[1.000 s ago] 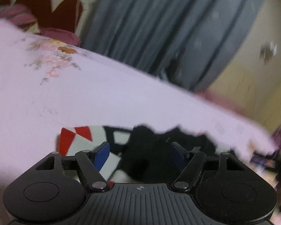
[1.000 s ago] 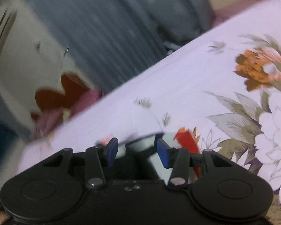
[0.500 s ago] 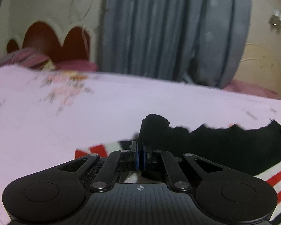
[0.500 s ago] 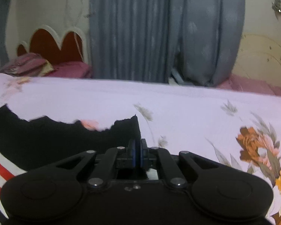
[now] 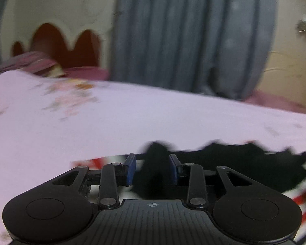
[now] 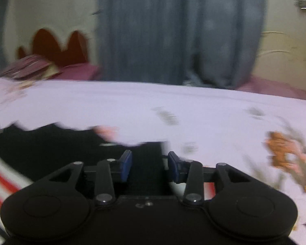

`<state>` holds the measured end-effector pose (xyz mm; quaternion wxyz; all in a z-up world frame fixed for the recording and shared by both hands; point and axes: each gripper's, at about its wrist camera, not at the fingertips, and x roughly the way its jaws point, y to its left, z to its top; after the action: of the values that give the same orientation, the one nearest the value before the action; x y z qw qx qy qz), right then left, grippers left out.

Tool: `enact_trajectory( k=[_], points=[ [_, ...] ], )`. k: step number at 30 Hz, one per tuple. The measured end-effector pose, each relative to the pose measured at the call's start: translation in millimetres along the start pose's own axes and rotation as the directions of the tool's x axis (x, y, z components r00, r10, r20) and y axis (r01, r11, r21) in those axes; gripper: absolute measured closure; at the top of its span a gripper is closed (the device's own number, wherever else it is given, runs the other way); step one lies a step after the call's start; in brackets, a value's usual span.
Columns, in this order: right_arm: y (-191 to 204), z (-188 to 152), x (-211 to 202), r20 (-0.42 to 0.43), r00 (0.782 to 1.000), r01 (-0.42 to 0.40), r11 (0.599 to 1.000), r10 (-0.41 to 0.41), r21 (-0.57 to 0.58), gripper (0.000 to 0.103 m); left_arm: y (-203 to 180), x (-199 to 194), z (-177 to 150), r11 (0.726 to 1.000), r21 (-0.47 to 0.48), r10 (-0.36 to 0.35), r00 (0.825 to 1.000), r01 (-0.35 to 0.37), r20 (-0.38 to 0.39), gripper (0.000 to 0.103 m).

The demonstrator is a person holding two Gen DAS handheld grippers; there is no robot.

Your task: Fold small clothes

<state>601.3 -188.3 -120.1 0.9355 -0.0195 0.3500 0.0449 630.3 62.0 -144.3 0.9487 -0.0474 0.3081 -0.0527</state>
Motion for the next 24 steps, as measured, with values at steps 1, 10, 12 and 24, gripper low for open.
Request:
enact_trajectory(
  k=[1, 10, 12, 24],
  points=[
    [12.7, 0.3, 1.9, -0.011, 0.999, -0.041, 0.999, 0.04, -0.021, 0.07, -15.1, 1.0, -0.1, 0.998, 0.024, -0.051, 0.999, 0.051, -0.005, 0.07],
    [31.6, -19.7, 10.1, -0.098, 0.995, -0.012, 0.991, -0.001, -0.131, 0.069, -20.3, 18.7, -26.6, 0.991, 0.121, -0.051, 0.992, 0.065, -0.112, 0.053],
    [-5.8, -23.3, 4.6, -0.109, 0.99, 0.085, 0.994, -0.091, -0.063, 0.072, 11.9, 14.4, -33.0, 0.993, 0.076, -0.078, 0.993, 0.085, -0.091, 0.056],
    [48.1, -29.5, -39.2, -0.051, 0.998, -0.027, 0.991, 0.021, -0.132, 0.059, -56.5, -29.4, -44.0, 0.978, 0.152, -0.135, 0.989, 0.143, -0.063, 0.053]
  ],
)
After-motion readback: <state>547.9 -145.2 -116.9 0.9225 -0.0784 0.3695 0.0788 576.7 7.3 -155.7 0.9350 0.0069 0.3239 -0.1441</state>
